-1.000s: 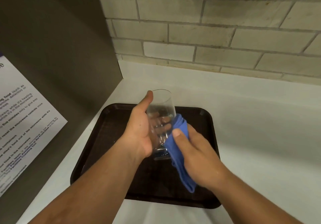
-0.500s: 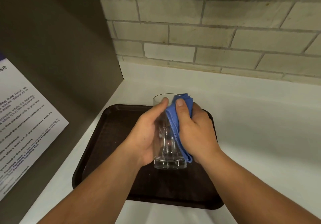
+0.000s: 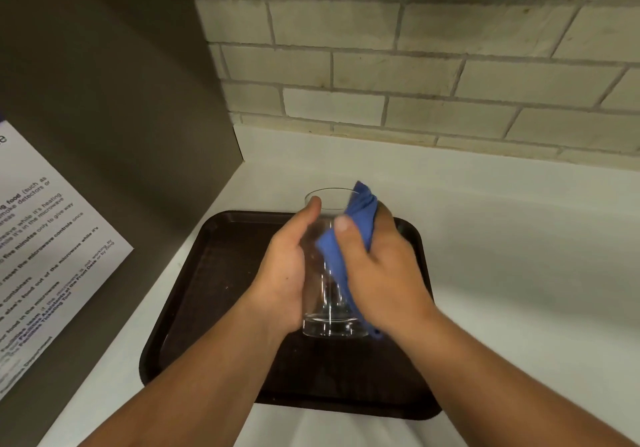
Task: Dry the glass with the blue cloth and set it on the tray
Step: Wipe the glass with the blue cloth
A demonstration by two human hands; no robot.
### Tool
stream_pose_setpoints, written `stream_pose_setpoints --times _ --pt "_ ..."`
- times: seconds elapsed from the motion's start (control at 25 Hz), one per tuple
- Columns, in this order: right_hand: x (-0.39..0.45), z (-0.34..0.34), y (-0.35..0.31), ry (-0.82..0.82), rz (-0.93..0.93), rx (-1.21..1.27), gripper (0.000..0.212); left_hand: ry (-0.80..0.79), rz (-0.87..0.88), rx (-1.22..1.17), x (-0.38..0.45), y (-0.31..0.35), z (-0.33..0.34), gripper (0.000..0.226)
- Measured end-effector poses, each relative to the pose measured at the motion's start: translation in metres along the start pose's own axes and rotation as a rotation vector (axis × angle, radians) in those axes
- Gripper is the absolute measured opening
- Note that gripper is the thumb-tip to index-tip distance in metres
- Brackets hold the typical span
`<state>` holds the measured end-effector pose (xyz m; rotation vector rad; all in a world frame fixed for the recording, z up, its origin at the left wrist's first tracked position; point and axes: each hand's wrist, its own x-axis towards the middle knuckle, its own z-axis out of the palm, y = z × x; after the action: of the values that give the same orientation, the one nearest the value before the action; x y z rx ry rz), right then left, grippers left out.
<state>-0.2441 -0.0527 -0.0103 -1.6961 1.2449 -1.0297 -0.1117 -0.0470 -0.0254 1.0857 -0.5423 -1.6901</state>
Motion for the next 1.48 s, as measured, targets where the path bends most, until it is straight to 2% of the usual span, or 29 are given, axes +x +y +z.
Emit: stream_pose_setpoints --times 0.08,0.16,0.2,0.28,0.32,0.4,0.48,0.56,0.64,0.8,0.88,0.96,1.04,1.16,1.2,1.28,1.32,1.4,1.44,1.48 --pt "0.018 -0.008 -0.001 0.042 0.210 0.167 0.049 -0.007 0.022 -0.036 0.000 0.002 0.002 0.082" --pt "0.006 -0.011 0.003 -0.054 0.327 0.207 0.059 0.084 0.051 -0.064 0.005 0.005 0.000 0.088" --pt "-0.007 -0.008 0.008 -0.123 0.296 0.161 0.058 0.129 0.072 -0.061 0.008 0.007 -0.001 0.084" --pt "-0.034 0.001 0.010 -0.206 0.118 0.038 0.047 0.172 0.103 -0.015 0.010 0.006 -0.003 0.070" --pt "-0.038 0.004 0.009 -0.203 0.031 -0.030 0.048 0.174 0.102 0.004 0.011 0.004 -0.003 0.067" --pt "-0.022 0.009 0.005 -0.094 -0.068 -0.109 0.057 0.101 0.079 0.007 0.009 -0.001 -0.003 0.073" --pt "0.000 0.004 0.000 0.032 0.004 -0.013 0.044 -0.007 0.051 -0.008 0.004 -0.002 0.000 0.075" --pt "0.016 -0.005 -0.002 0.042 0.183 0.155 0.055 -0.075 0.054 -0.059 0.002 -0.003 0.001 0.072" --pt "0.017 -0.006 0.005 0.004 0.260 0.187 0.068 -0.065 0.062 -0.046 0.001 -0.003 0.003 0.072" --pt "0.015 -0.002 0.011 0.074 0.161 0.095 0.053 0.152 0.086 0.160 -0.002 0.005 0.011 0.065" --pt "0.021 -0.003 0.008 0.122 0.100 0.048 0.049 0.162 0.117 0.180 -0.007 0.008 0.013 0.065" --pt "0.028 -0.005 0.004 0.151 0.078 0.044 0.054 0.095 0.092 0.129 -0.013 0.009 0.020 0.070" --pt "0.034 -0.007 -0.002 0.136 0.146 0.083 0.059 0.050 0.053 0.053 -0.015 0.013 0.026 0.074" --pt "0.021 -0.014 0.001 -0.082 0.259 0.126 0.059 0.204 -0.022 -0.056 -0.008 0.021 0.025 0.080" --pt "0.010 -0.016 0.004 -0.173 0.227 0.080 0.050 0.263 -0.035 -0.065 -0.004 0.022 0.023 0.081" --pt "-0.016 -0.013 0.008 -0.288 0.048 -0.071 0.033 0.306 -0.053 -0.052 0.002 0.021 0.018 0.083" --pt "-0.025 -0.009 0.008 -0.285 -0.034 -0.153 0.038 0.298 -0.066 -0.038 0.002 0.020 0.017 0.083" --pt "-0.020 0.001 0.003 -0.175 -0.145 -0.261 0.058 0.217 -0.105 -0.054 -0.001 0.019 0.017 0.081" --pt "-0.010 0.004 0.000 -0.101 -0.152 -0.254 0.057 0.169 -0.101 -0.054 -0.002 0.018 0.017 0.078" --pt "0.003 0.004 -0.005 -0.045 -0.108 -0.198 0.046 0.121 -0.079 -0.054 -0.002 0.018 0.016 0.075"
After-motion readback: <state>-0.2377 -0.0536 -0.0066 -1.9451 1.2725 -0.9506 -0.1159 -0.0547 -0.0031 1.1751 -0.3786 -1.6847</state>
